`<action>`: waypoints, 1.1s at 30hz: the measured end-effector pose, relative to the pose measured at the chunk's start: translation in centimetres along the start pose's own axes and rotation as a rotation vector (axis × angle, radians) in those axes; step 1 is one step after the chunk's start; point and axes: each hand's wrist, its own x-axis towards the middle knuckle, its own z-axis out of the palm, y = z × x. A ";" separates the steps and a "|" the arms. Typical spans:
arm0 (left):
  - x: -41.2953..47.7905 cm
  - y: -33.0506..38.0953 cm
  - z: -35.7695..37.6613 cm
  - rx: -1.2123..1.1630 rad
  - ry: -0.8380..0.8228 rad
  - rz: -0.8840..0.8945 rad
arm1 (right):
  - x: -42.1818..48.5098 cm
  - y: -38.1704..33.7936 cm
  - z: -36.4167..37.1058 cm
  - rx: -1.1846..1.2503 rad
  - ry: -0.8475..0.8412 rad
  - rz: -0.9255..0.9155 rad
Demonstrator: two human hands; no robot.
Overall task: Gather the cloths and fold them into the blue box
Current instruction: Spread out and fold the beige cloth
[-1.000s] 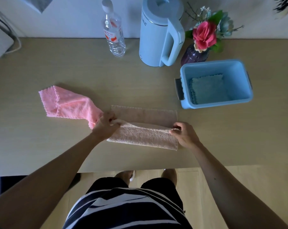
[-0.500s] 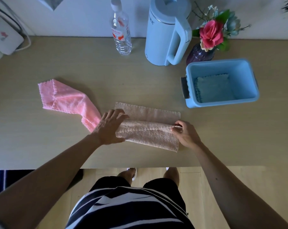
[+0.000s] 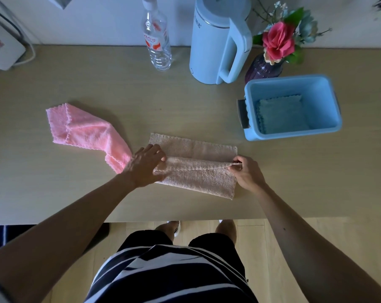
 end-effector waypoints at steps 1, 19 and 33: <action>-0.1 0.2 0.0 0.007 0.021 -0.013 | 0.1 0.0 0.0 -0.003 0.002 0.001; 3.6 -0.2 -1.4 -0.574 0.220 -0.534 | 2.5 -2.1 1.0 0.134 0.234 0.054; 5.5 0.5 -1.2 -0.467 0.344 -0.643 | 2.9 -2.5 2.1 0.086 0.350 0.184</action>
